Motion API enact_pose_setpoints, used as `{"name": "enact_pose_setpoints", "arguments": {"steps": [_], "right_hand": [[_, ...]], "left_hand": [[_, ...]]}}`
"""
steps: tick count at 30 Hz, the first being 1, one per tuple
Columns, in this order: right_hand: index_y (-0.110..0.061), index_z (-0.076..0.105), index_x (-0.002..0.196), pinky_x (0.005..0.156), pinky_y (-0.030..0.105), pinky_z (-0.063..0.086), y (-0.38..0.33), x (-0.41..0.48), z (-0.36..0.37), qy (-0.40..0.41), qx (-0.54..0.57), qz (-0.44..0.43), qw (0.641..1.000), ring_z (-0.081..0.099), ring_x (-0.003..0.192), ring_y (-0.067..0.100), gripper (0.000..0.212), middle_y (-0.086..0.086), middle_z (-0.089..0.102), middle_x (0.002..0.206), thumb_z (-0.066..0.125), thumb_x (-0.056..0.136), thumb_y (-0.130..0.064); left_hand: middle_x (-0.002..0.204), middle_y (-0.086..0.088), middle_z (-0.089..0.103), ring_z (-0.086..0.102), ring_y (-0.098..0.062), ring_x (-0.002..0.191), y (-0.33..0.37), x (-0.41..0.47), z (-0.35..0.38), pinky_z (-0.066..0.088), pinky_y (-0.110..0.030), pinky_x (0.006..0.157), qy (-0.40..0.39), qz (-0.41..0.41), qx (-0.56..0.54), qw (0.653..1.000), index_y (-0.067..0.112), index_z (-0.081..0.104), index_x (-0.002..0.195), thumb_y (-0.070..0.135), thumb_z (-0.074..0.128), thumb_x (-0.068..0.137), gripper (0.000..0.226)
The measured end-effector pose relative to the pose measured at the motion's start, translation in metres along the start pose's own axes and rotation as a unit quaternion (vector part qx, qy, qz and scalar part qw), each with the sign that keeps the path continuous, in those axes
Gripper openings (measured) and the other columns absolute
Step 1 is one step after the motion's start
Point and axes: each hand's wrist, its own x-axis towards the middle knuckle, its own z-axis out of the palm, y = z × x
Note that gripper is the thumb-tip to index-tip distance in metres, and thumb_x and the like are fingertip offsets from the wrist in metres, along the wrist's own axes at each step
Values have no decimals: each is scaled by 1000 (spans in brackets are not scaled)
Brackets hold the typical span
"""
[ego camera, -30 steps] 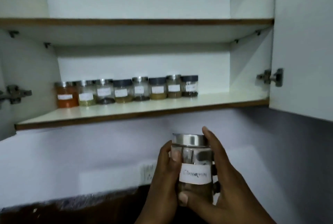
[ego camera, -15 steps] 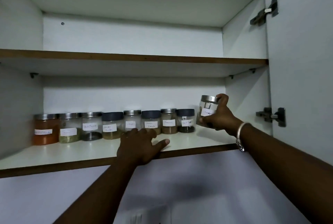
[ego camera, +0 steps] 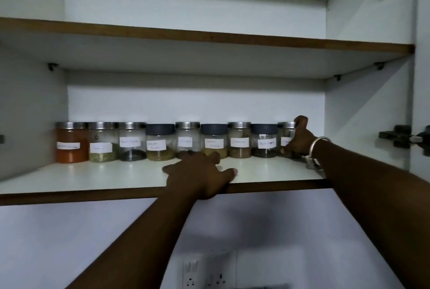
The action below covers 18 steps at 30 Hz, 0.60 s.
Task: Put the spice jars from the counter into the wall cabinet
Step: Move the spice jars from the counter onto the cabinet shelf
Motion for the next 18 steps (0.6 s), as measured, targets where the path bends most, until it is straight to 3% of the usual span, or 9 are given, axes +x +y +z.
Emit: {"name": "enact_pose_setpoints", "arguments": {"steps": [2, 5, 8, 10, 11, 13, 15, 17, 18], "right_hand": [[-11, 4, 148, 85, 40, 50, 2, 5, 3, -12, -3, -6, 1000, 60, 102, 32, 114, 7, 52, 110, 88, 71, 1], [-20, -15, 159, 110, 56, 42, 0, 9, 10, -31, -29, 12, 999, 52, 127, 48, 135, 28, 48, 142, 89, 74, -8], [-30, -25, 158, 121, 61, 19, -6, 6, 10, -29, -57, 58, 996, 23, 149, 52, 148, 33, 10, 165, 92, 68, -26], [-34, -34, 154, 125, 55, 4, -10, -1, 9, -30, -2, 78, 996, -4, 155, 49, 152, 28, -23, 165, 93, 70, -29], [-37, -34, 153, 125, 55, 3, -17, -5, 9, -5, 24, 93, 995, -10, 154, 50, 149, 28, -29, 163, 91, 74, -32], [-41, -25, 156, 122, 62, 12, -37, -14, 8, 88, 38, 73, 993, -2, 153, 55, 134, 33, -16, 165, 85, 80, -39], [-35, 2, 160, 113, 61, 36, -63, -22, 8, 172, 11, -63, 983, 30, 144, 52, 110, 33, 24, 159, 81, 82, -31], [-21, 29, 153, 97, 50, 51, -88, -23, 10, 157, -48, -168, 972, 53, 123, 43, 84, 26, 49, 141, 74, 82, -19], [-16, 38, 148, 94, 46, 52, -96, -21, 8, 121, -77, -169, 975, 57, 119, 41, 73, 24, 54, 136, 71, 83, -14]], "left_hand": [[143, -9, 55, 45, -35, 136, 2, 0, -1, 41, -59, 107, -8, 6, 4, 1000, 34, 52, 136, 81, 34, 86, 71], [142, -9, 55, 47, -32, 133, 2, 0, -1, 43, -45, 98, -13, 11, -2, 1000, 31, 54, 136, 77, 37, 90, 67], [142, -10, 55, 48, -32, 133, 2, -2, -3, 43, -51, 102, -16, 10, -5, 1000, 30, 55, 135, 77, 36, 90, 68], [144, -10, 53, 46, -33, 135, 5, -4, -5, 40, -60, 105, -23, -1, 1, 1000, 31, 54, 136, 78, 35, 90, 69], [146, -9, 52, 46, -33, 136, 5, -5, -6, 36, -67, 106, -25, -8, 7, 1000, 33, 53, 137, 79, 34, 89, 69], [148, -8, 51, 45, -35, 138, 7, -7, -8, 29, -77, 105, -32, -13, 10, 999, 34, 51, 139, 80, 33, 88, 71], [151, -10, 49, 44, -37, 139, 8, -8, -8, 26, -80, 105, -36, -11, 6, 999, 33, 49, 142, 80, 32, 88, 74], [152, -11, 48, 43, -38, 140, 7, -9, -9, 25, -81, 105, -41, -13, 4, 999, 33, 49, 143, 81, 32, 88, 75], [152, -11, 47, 43, -38, 140, 8, -10, -9, 25, -81, 105, -45, -14, 4, 999, 33, 49, 143, 81, 32, 88, 75]]}}
